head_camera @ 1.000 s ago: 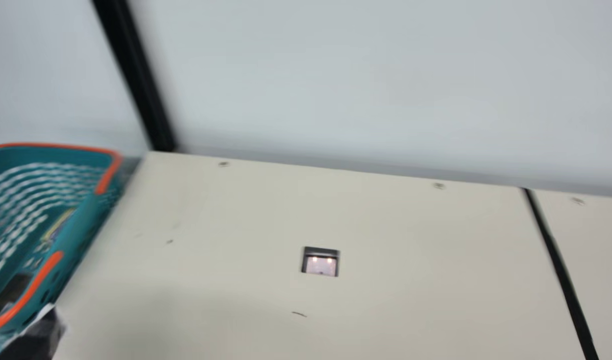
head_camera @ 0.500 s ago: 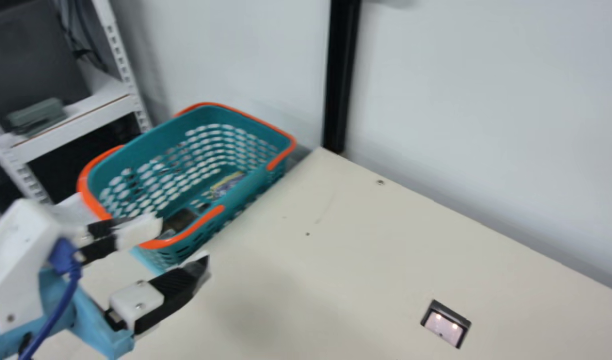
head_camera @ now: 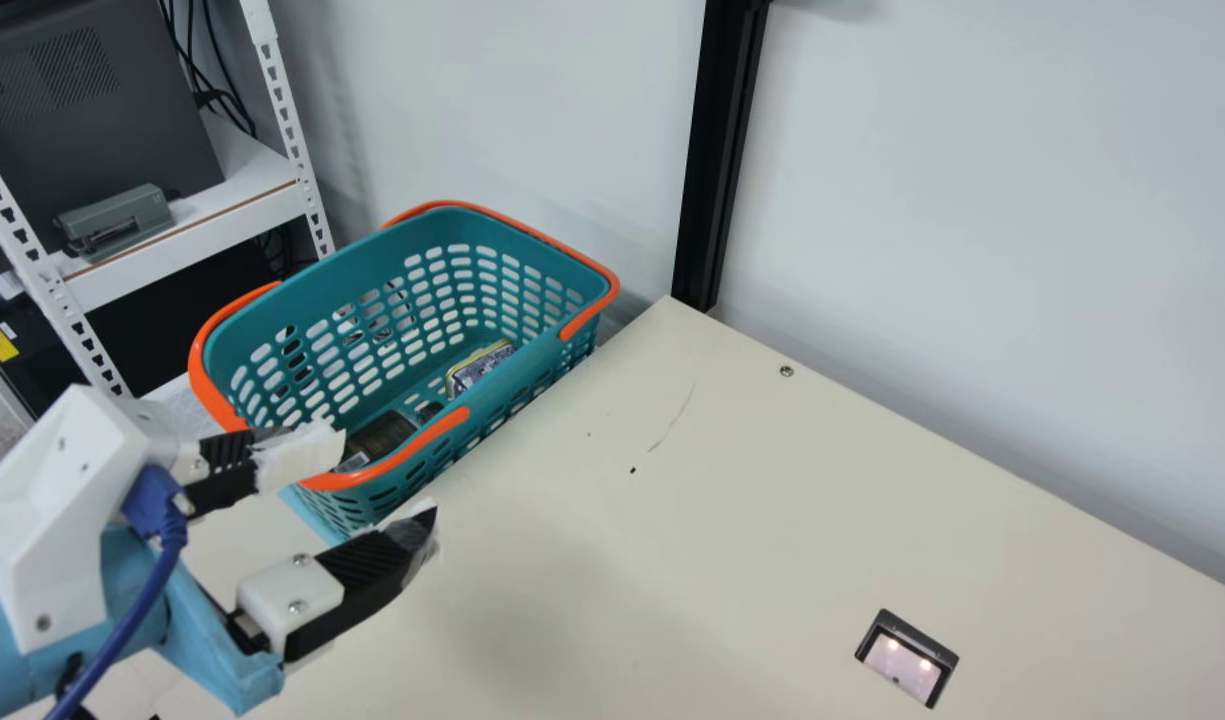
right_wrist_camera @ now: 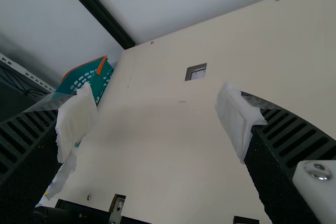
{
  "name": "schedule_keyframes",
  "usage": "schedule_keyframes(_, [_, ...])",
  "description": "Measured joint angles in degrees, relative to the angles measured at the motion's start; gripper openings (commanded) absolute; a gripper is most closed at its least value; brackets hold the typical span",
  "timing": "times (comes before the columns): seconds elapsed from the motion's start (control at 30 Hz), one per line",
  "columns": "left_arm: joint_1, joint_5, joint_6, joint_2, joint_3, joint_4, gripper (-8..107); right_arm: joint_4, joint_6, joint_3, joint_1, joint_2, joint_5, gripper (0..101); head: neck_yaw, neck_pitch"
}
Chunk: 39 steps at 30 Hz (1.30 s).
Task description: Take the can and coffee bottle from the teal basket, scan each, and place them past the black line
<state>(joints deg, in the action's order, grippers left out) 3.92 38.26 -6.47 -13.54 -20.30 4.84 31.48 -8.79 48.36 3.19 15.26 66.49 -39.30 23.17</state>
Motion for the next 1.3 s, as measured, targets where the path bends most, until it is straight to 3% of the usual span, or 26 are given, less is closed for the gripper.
schedule_keyframes(0.23, [-2.77, -2.59, -4.36, -6.40, -3.61, 2.84, 90, 0.00, 0.00, 0.00, 0.00, 0.00, 0.00, 101, 0.59, 0.00])
schedule_keyframes(0.4, [-7.52, -6.93, -7.95, -16.68, -10.19, 5.99, 90, 0.00, 0.00, 0.00, 0.00, 0.00, 0.00, 101, 0.00, -0.29])
schedule_keyframes(0.53, [-11.21, -6.74, -10.95, -27.23, -17.97, 9.75, 90, 0.00, 0.00, 0.00, 0.00, 0.00, 0.00, 101, 0.59, 0.00])
schedule_keyframes(0.73, [-10.55, -1.61, -17.76, -42.86, -30.05, 17.71, 90, 0.00, 0.00, 0.00, 0.00, 0.00, 0.00, 101, 0.00, 0.00])
schedule_keyframes(1.03, [-4.14, 11.20, -30.44, -64.17, -47.18, 32.17, 90, 0.00, 0.00, 0.00, 0.00, 0.00, 0.00, 101, 0.59, 0.00])
schedule_keyframes(1.3, [-7.69, 18.06, -26.05, -77.69, -58.19, 30.06, 90, 0.00, 0.00, 0.00, 0.00, 0.00, 0.00, 101, 0.00, -0.29])
